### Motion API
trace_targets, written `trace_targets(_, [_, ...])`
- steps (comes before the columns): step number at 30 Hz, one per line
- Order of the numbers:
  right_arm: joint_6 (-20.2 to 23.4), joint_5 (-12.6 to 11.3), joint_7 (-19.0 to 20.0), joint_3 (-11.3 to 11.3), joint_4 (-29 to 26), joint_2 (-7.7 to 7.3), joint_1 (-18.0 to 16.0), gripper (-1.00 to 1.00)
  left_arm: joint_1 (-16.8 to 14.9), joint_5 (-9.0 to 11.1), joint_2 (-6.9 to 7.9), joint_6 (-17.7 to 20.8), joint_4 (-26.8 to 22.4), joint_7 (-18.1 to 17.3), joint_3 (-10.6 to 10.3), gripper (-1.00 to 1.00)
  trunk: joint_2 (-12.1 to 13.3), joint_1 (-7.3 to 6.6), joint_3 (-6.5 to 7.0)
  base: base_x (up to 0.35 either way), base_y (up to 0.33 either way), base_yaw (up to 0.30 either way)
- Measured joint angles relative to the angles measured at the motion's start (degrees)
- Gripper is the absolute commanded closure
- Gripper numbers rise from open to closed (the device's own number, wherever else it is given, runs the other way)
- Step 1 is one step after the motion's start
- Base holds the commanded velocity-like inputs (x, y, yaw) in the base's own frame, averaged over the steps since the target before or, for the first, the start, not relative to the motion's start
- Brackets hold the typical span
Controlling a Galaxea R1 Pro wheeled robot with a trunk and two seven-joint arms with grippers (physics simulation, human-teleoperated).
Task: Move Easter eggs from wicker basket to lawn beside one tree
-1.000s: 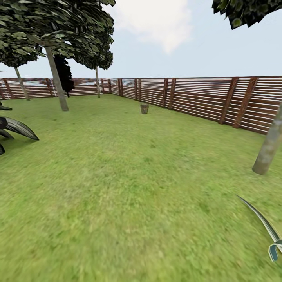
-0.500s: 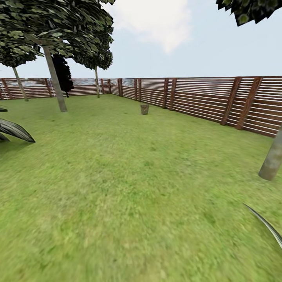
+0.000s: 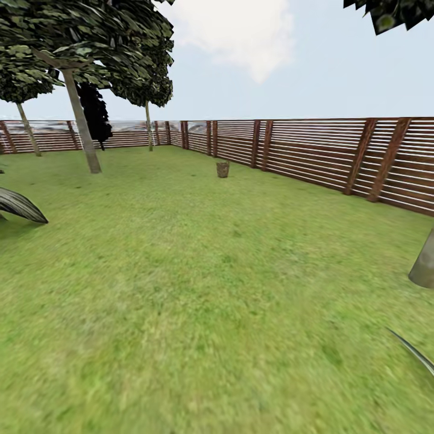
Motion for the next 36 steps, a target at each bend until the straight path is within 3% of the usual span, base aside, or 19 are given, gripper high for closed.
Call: trace_targets(36, [0.0, 0.0, 0.0, 0.0, 0.0, 0.01, 0.0, -1.00, 0.0, 0.0, 0.00, 0.0, 0.0, 0.0, 0.0, -1.00, 0.0, 0.00, 0.00, 0.338, 0.000, 0.000])
